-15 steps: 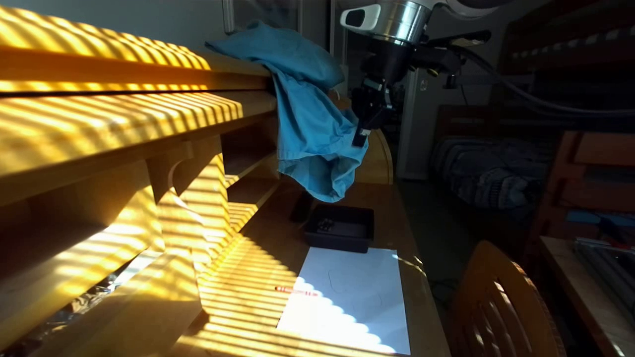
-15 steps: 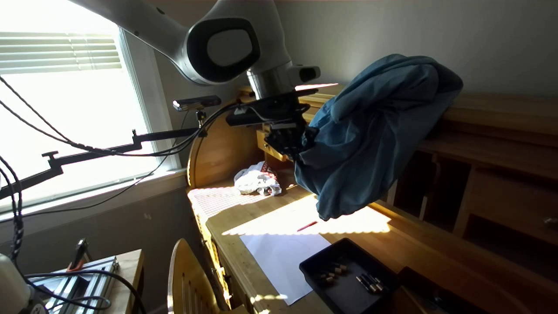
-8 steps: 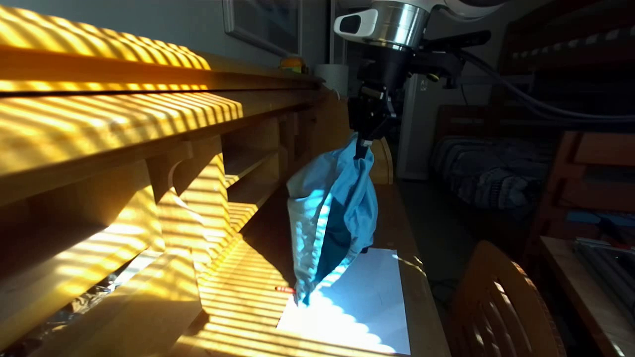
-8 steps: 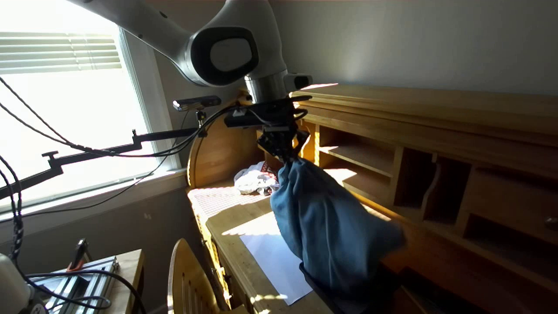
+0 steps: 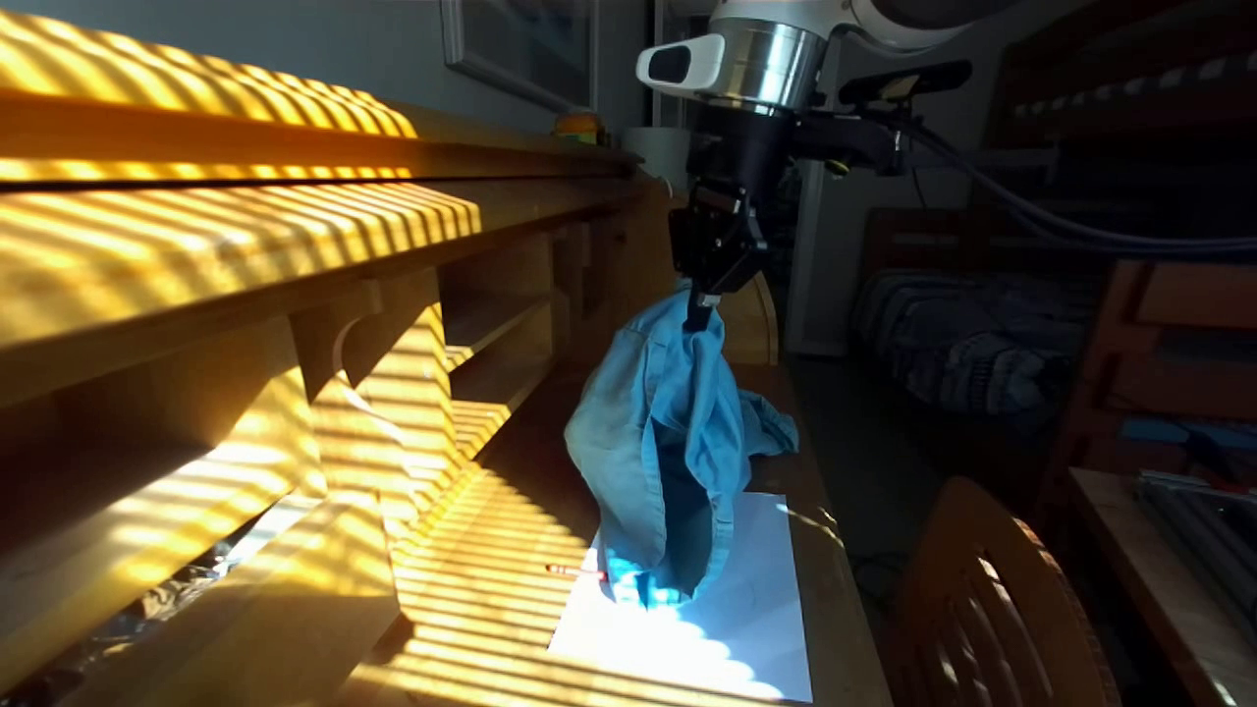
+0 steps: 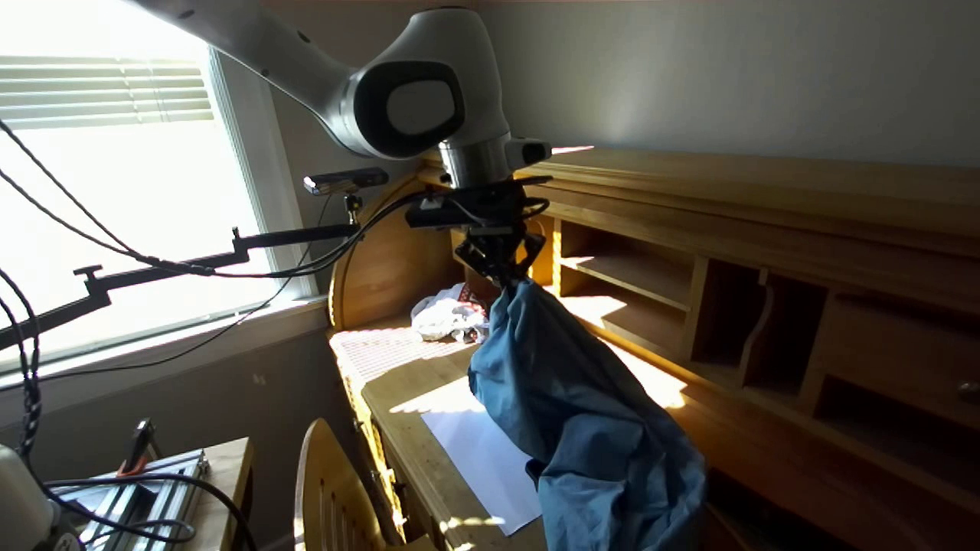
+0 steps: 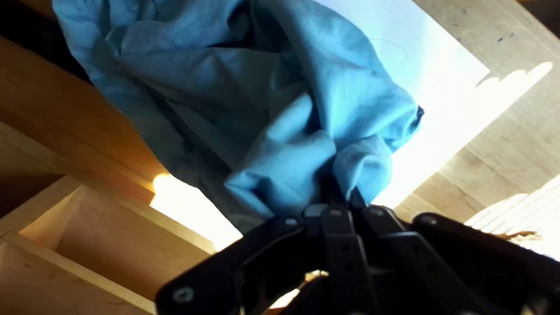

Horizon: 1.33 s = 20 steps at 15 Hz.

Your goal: Put the cloth on the desk

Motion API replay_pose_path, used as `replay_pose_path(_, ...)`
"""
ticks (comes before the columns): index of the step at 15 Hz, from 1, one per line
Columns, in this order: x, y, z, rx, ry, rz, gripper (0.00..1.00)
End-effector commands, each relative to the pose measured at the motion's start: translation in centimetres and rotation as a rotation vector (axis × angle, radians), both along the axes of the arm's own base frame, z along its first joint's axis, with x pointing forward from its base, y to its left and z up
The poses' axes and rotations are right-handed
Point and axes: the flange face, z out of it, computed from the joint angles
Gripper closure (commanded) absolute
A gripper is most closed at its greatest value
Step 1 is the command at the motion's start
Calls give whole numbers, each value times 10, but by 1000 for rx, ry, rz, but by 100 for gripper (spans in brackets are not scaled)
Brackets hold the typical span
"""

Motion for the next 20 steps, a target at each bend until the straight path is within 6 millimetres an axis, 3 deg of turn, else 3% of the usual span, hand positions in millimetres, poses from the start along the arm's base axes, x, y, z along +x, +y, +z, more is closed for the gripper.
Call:
replay_pose_path(1, 8, 8, 3, 24, 10, 32, 99)
replay_pose_path(6, 10, 20, -9, 25, 45, 62, 99)
replay_pose_path(7, 11, 20, -12, 25, 52, 56, 72)
replay_pose_path(10, 10, 11, -16, 16, 48, 19, 57)
replay_pose_path(14, 14, -31, -29, -16, 5, -101, 29)
replay_pose_path(18, 18, -72, -58, -53, -14, -144, 2)
replay_pose_path(20, 22, -86, -70, -29, -32, -214, 0)
